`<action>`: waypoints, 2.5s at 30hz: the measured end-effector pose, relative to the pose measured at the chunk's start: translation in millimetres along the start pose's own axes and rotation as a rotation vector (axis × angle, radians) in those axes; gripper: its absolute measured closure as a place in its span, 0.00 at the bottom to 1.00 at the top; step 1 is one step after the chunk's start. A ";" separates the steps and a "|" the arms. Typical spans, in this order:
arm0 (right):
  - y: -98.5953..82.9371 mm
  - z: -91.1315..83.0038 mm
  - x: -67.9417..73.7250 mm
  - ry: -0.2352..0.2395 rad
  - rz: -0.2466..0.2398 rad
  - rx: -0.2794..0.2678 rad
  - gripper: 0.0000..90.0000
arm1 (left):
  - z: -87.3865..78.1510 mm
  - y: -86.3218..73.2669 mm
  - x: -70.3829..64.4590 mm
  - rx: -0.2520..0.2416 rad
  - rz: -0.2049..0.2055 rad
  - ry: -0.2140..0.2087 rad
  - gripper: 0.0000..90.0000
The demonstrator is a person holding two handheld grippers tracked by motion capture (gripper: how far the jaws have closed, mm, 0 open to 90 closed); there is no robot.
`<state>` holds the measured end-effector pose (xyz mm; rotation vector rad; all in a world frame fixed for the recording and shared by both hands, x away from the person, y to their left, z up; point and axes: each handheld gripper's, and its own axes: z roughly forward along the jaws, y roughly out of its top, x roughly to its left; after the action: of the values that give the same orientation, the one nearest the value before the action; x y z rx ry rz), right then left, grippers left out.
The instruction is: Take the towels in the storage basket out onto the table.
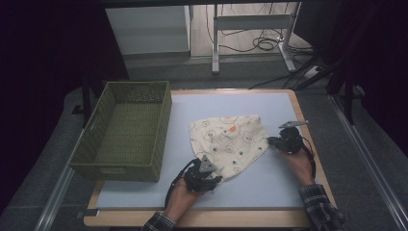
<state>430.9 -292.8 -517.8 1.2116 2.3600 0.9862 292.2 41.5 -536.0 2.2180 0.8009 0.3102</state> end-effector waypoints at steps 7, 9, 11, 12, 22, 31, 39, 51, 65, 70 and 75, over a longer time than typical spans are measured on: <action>-10.6 -22.1 8.0 0.000 -0.002 0.013 0.95 | -5.8 3.8 6.3 0.027 0.015 -0.041 0.99; -15.4 -31.3 11.4 0.006 0.000 0.005 0.95 | -13.1 2.6 12.2 0.017 -0.003 -0.047 0.99; -20.6 -40.4 14.4 0.009 -0.006 -0.001 0.95 | -21.7 0.1 17.4 0.008 -0.013 -0.051 1.00; -22.5 -43.7 15.5 0.012 -0.007 -0.001 0.95 | -26.4 -2.1 19.3 0.000 -0.024 -0.052 1.00; -59.1 -77.2 40.7 0.082 -0.011 -0.020 0.95 | -49.4 -27.7 24.2 -0.007 -0.076 -0.071 1.00; -93.8 -92.5 75.3 0.153 -0.045 -0.030 0.95 | -67.5 -50.3 22.2 -0.003 -0.109 -0.078 0.99; -120.7 -110.3 96.5 0.193 -0.042 -0.024 0.93 | -76.7 -62.4 12.5 -0.002 -0.118 -0.107 0.89; -83.9 -103.5 67.9 0.135 -0.037 -0.076 0.82 | -55.0 -24.6 51.1 -0.051 -0.155 0.037 0.63; -44.4 -58.6 36.2 0.100 0.004 -0.061 0.74 | -12.3 15.7 89.1 -0.051 -0.181 0.208 0.64; -28.6 -44.2 31.2 0.083 -0.001 -0.062 0.74 | -3.6 22.7 105.0 -0.046 -0.214 0.268 0.65; -14.2 -30.1 26.3 0.075 -0.012 -0.066 0.74 | 3.5 30.1 117.2 -0.037 -0.238 0.323 0.67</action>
<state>390.4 -290.5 -505.3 1.1542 2.3688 1.1146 398.2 97.6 -519.4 2.0373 1.2101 0.5689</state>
